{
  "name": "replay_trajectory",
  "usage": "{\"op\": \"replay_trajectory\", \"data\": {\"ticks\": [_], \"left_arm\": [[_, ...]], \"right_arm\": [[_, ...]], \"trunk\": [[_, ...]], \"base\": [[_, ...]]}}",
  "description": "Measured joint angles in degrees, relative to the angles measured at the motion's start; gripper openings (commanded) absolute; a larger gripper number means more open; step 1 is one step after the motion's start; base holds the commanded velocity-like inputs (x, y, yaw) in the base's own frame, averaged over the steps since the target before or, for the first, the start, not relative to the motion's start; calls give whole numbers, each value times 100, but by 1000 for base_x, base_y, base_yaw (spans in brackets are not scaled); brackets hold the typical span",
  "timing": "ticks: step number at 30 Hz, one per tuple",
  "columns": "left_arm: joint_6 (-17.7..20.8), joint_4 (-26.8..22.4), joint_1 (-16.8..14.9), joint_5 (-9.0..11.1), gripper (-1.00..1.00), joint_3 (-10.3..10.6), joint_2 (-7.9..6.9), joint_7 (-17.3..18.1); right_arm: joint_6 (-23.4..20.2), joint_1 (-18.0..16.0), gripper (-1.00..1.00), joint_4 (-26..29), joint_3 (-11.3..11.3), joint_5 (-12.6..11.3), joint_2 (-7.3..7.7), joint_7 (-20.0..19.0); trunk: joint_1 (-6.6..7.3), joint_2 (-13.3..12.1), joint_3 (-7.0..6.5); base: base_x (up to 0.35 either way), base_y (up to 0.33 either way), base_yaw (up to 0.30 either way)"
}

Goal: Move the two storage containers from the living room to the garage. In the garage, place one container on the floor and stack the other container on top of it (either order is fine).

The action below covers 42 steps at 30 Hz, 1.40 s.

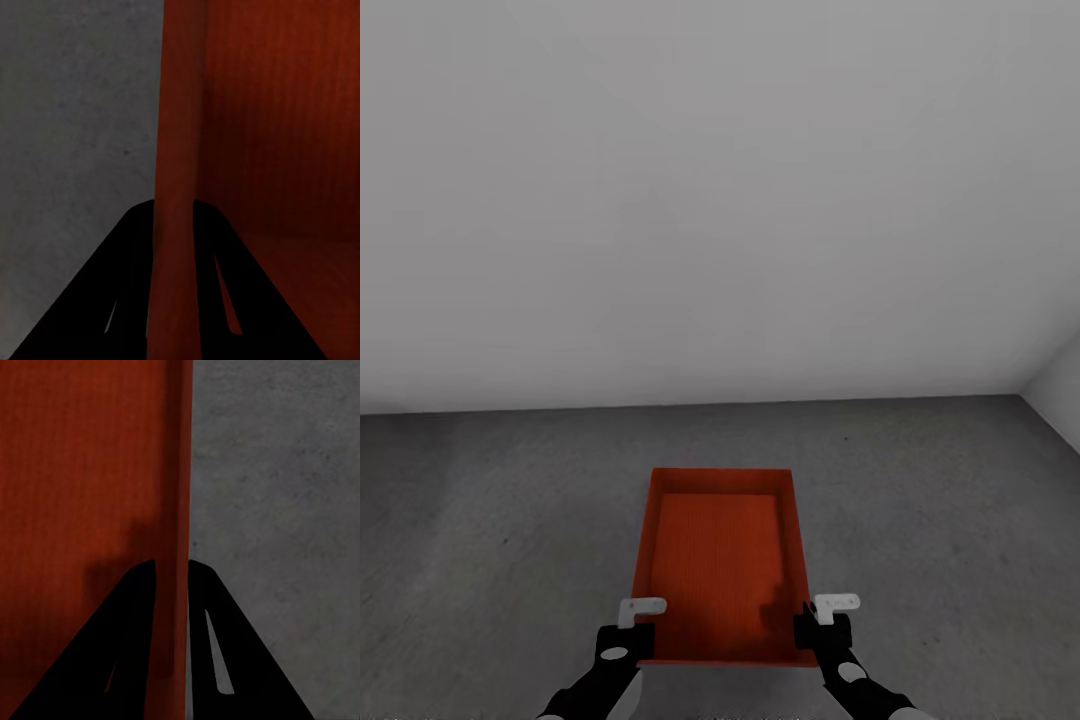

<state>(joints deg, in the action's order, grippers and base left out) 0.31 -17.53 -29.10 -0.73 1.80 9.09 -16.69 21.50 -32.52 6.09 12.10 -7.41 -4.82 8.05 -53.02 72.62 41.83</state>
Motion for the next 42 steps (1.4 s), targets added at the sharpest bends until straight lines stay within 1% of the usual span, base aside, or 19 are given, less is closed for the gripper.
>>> {"op": "replay_trajectory", "data": {"ticks": [21, 28, 36, 42], "left_arm": [[0, 7, 0, -3, -100, -6, -1, 3], [0, -22, 0, 6, -100, 14, -5, 3], [0, 2, 0, -9, -100, -2, -1, 4], [0, 5, -1, -3, -100, 5, -4, 5]], "right_arm": [[-8, 0, -100, 0, -29, 38, -2, -1], [25, 0, -100, 0, 26, -38, -3, 8], [4, -1, -100, -7, -25, 26, -3, 1], [7, 0, -100, -8, -1, 1, -5, 8]], "trunk": [[-461, 843, 565], [-462, 844, 580], [-462, 844, 580], [-462, 844, 580]], "base": [[0, 0, 0], [0, 0, 7], [0, 0, 219], [0, 0, 134]]}}
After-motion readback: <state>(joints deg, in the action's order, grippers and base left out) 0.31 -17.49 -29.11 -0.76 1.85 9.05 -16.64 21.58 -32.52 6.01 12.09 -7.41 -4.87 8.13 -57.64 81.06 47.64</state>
